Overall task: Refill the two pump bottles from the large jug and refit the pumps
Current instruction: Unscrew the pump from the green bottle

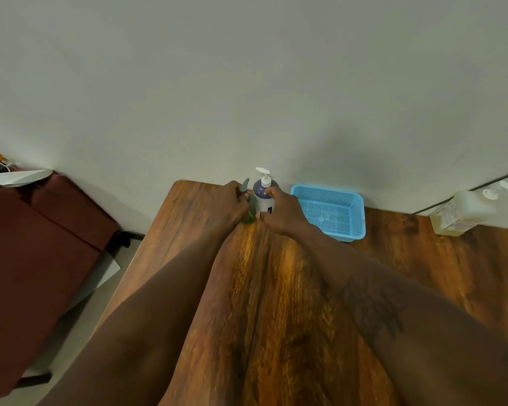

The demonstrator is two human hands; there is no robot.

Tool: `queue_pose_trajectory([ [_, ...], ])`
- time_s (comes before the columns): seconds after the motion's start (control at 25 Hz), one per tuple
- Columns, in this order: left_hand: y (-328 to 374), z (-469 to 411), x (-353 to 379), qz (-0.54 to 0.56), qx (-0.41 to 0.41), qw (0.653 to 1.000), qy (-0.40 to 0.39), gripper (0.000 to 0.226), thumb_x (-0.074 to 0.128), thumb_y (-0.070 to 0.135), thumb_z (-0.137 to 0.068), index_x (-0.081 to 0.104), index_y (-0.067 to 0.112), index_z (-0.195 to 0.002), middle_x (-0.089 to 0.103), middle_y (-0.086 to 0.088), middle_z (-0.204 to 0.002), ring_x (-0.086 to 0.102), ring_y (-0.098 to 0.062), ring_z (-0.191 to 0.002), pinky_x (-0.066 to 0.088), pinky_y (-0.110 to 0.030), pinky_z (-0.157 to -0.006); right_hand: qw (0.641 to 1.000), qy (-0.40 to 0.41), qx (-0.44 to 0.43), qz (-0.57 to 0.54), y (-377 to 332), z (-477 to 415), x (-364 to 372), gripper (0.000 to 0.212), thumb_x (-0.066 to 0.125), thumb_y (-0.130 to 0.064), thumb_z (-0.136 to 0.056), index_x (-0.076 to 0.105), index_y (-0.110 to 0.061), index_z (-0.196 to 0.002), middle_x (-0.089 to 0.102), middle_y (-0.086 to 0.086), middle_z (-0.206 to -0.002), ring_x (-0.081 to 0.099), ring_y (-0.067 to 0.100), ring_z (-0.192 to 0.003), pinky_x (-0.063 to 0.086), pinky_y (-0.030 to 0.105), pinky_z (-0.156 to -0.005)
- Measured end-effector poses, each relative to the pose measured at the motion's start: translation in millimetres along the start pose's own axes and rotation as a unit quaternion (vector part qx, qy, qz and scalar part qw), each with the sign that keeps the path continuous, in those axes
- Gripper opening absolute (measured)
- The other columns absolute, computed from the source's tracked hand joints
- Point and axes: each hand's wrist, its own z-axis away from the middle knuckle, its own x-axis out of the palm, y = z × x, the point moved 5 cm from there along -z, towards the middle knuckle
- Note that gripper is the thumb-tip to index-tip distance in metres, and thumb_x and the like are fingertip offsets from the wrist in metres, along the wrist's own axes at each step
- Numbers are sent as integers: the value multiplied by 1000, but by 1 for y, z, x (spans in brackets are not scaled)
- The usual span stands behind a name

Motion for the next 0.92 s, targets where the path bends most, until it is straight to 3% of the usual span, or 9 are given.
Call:
queue_pose_trajectory([
  [0.2, 19, 32, -17, 61, 40, 997, -26, 16, 66, 26, -96, 69, 12, -89, 66, -2, -73, 52, -8, -62, 33, -20, -56, 999, 8, -36, -25, -17, 29, -7, 56, 81, -34, -80, 58, -16, -128, 69, 9, -119, 66, 28, -105, 57, 47, -90],
  [0.32, 31, 54, -27, 82, 53, 995, -30, 19, 71, 25, -93, 70, 10, -82, 67, -6, -72, 53, -10, -62, 35, -13, -51, 998, 33, -43, -28, -19, 55, -15, 36, 78, -28, -84, 66, -13, -115, 72, 8, -110, 66, 27, -99, 59, 47, -86],
  [0.44, 49, 86, -34, 95, 64, 992, -49, 18, 71, 23, -95, 69, 12, -81, 61, 3, -66, 53, -5, -58, 38, -5, -51, 997, 55, -41, -29, -12, 85, -25, 30, 76, -30, -86, 71, -14, -111, 74, 5, -103, 67, 23, -92, 61, 41, -78],
  [0.56, 62, 120, -32, 131, 86, 986, -60, 23, 70, 23, -97, 65, 15, -76, 56, 7, -63, 56, 5, -57, 39, -6, -54, 996, 78, -39, -26, 0, 111, -35, 28, 74, -35, -85, 74, -19, -108, 75, -1, -96, 68, 19, -88, 58, 32, -68],
  [0.64, 61, 143, -18, 149, 90, 982, -70, 20, 68, 29, -98, 66, 12, -88, 61, 5, -75, 55, 4, -64, 39, -6, -59, 994, 90, -59, -23, 13, 127, -36, 25, 72, -34, -86, 75, -20, -106, 75, -3, -94, 68, 18, -87, 51, 25, -63],
  [0.76, 52, 177, 12, 179, 86, 971, -131, 24, 63, 35, -102, 60, 25, -123, 56, 25, -104, 51, 15, -83, 36, 8, -70, 990, 112, -73, -47, 37, 151, -34, 26, 73, -35, -88, 75, -23, -112, 76, -4, -103, 68, 14, -96, 57, 26, -73],
  [0.84, 43, 193, 38, 239, 104, 953, -157, 37, 69, 36, -97, 60, 26, -132, 60, 26, -115, 58, 20, -93, 46, -3, -93, 985, 134, -84, -68, 58, 169, -31, 35, 75, -44, -85, 74, -26, -116, 76, -8, -106, 69, 10, -98, 61, 32, -81],
  [0.92, 36, 204, 64, 263, 132, 939, -175, 45, 78, 33, -90, 60, 29, -132, 68, 20, -119, 62, 17, -104, 51, -15, -99, 979, 152, -101, -90, 75, 186, -28, 42, 75, -55, -81, 76, -27, -113, 76, -12, -101, 70, 5, -93, 62, 33, -80],
])
